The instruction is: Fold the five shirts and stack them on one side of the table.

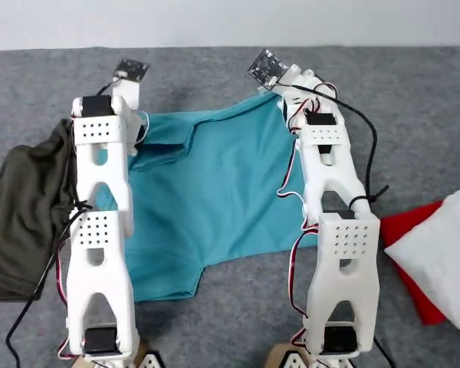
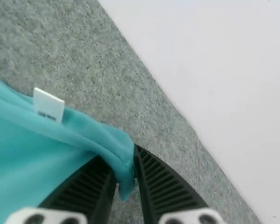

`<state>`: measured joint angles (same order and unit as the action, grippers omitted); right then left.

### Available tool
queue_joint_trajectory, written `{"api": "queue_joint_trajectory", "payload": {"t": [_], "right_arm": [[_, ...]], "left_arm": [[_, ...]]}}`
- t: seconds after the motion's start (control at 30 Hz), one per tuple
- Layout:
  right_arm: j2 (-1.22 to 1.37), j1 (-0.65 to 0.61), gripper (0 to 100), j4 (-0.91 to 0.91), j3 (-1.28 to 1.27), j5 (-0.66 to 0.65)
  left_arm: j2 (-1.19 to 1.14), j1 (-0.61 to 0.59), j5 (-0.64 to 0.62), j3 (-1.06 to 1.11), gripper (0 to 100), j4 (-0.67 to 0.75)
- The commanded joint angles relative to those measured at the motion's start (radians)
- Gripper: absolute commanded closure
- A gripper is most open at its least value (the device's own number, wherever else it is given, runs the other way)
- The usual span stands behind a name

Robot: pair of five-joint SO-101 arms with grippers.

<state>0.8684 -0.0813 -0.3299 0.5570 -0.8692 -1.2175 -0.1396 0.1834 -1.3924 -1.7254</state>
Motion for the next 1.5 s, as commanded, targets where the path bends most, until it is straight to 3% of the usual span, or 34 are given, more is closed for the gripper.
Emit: {"api": "queue_joint_trajectory", "payload": {"t": [0.0,0.2,0.37,0.67,0.83,1.03,1.27,1.47], "right_arm": [[-0.012,0.010,98.9,0.007,0.061,-0.008],[-0.024,0.012,98.9,-0.007,0.063,-0.009],[-0.076,0.010,98.9,-0.176,0.074,-0.009],[-0.226,0.015,98.9,-0.430,0.074,-0.009],[-0.283,0.015,98.9,-0.515,0.074,-0.011],[-0.245,0.007,98.9,-0.515,0.074,-0.011],[-0.214,0.008,98.9,-0.515,0.074,-0.011],[-0.214,0.010,98.9,-0.515,0.074,-0.011]], "left_arm": [[0.014,-0.002,0.005,-0.051,100,-0.028],[0.032,-0.005,0.005,-0.047,100,-0.031],[0.166,-0.002,0.008,0.035,100,-0.032],[0.588,0.005,0.083,0.647,100,-0.029],[0.733,0.003,0.127,0.822,100,-0.025],[0.667,0.003,0.127,0.825,98,0.075],[0.548,-0.008,0.121,0.823,80,0.189],[0.468,-0.009,0.121,0.822,80,0.207]]}}
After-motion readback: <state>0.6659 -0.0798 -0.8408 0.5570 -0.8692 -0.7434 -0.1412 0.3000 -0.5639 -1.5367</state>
